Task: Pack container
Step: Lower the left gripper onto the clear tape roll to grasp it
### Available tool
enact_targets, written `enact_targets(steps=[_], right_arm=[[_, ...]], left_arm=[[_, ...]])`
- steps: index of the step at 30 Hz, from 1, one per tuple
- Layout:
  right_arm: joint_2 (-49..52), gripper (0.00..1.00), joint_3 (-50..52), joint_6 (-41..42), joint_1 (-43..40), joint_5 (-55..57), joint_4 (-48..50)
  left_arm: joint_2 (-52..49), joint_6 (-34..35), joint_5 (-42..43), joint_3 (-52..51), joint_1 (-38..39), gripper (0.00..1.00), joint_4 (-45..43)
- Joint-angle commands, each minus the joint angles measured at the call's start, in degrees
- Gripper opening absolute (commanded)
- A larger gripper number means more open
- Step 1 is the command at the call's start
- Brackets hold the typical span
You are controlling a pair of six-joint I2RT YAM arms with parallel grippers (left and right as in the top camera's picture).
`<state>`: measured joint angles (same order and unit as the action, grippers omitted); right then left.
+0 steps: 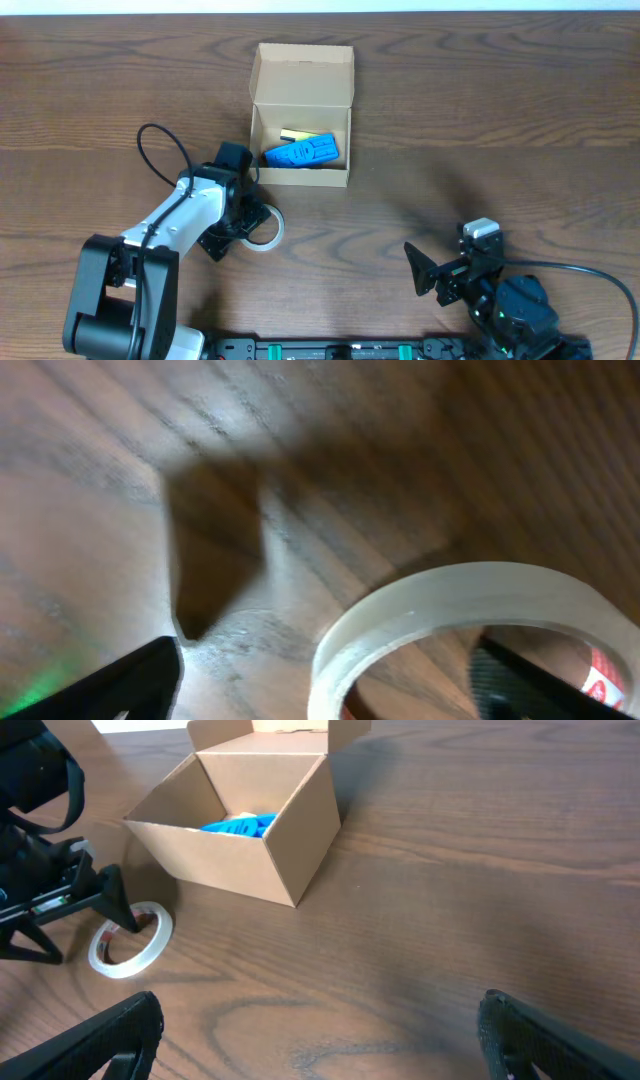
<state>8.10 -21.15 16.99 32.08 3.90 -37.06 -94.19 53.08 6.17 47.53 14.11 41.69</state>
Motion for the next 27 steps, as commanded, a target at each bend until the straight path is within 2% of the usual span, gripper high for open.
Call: enact_targets(steps=[1,4,7,9,10,12,19,27], right_arm=[[-0.3,0.99,0.2,0.6,-0.4,0.4,0.0],[-0.3,0.99,0.2,0.6,-0.4,0.4,0.0],[-0.3,0.99,0.2,0.6,-0.4,0.4,0.0],[-0.3,0.99,0.2,0.6,-0.4,0.4,0.0],[-0.3,0.99,0.2,0.6,-0.4,0.4,0.0],[-0.3,0.99,0.2,0.6,-0.4,0.4,0.0],[-0.3,0.99,0.2,0.6,-0.4,0.4,0.0],[-0.3,0.99,0.2,0.6,-0.4,0.4,0.0]], left_arm=[[-2.1,1.0,-0.8,-0.5,0.5,0.71,0.2],[-2.1,1.2,-0.8,-0.5,0.5,0.54,0.1],[-2.1,1.9,-0.9,-0.5,0.5,0.26,0.0],[-2.1,2.4,-0.8,-0.5,0.5,0.13,0.0],[-2.1,2.5,-0.8,-0.5,0.5,0.10,0.0],[-2.1,2.4,-0.8,-0.5,0.5,0.06,0.0],[-0.9,-1.9,2.0,-0.5,0.5,0.05,0.8],[10.7,-7.1,2.2,-0.5,0.5,0.05,8.0]])
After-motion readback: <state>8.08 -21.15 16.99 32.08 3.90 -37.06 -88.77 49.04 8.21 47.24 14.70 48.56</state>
